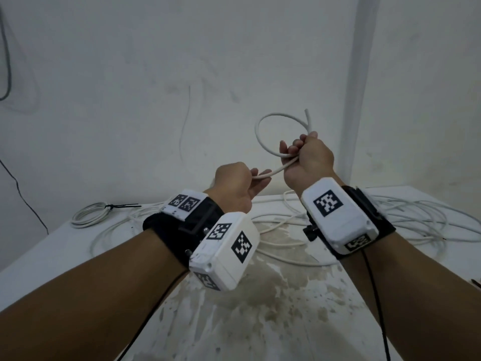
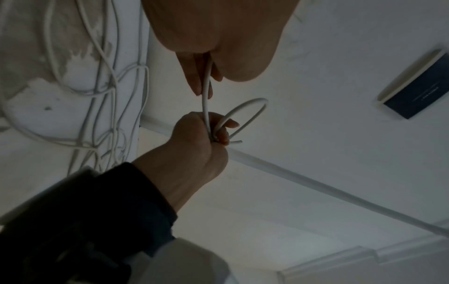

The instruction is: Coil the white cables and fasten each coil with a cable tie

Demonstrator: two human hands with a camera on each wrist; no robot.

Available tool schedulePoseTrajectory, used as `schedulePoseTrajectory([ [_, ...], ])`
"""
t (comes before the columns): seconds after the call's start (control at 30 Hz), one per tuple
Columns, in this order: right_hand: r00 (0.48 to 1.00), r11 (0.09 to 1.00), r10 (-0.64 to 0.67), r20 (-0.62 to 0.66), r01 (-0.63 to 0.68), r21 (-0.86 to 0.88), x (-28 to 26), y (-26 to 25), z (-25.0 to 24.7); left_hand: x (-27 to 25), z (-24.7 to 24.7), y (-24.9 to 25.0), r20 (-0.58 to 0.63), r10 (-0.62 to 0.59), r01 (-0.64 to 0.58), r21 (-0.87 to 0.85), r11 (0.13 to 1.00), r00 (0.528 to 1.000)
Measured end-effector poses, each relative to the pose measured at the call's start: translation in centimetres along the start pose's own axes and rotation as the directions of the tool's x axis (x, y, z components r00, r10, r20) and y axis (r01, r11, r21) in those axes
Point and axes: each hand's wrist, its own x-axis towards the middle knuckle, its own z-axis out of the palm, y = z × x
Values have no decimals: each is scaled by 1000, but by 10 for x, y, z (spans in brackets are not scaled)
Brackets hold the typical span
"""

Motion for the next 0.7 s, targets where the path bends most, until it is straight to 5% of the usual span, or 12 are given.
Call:
schedulePoseTrajectory([
  [0.27,995,961,-93,42,100,-258,-3,20,4,6,-15,14,29,211,-213,149,966,977],
  [0.47,972,864,-164,166,223,-452,-10,40,-5,22,-32,20,105,401,-397,506,766,910],
  [0.6,970,835,-136,200,221,-505,-14,54,-11,20,-35,22,107,408,-412,429,804,907],
  [0.7,971,845,-43,233,160,-510,-15,56,-11,23,-39,26,144,471,-475,495,727,870],
])
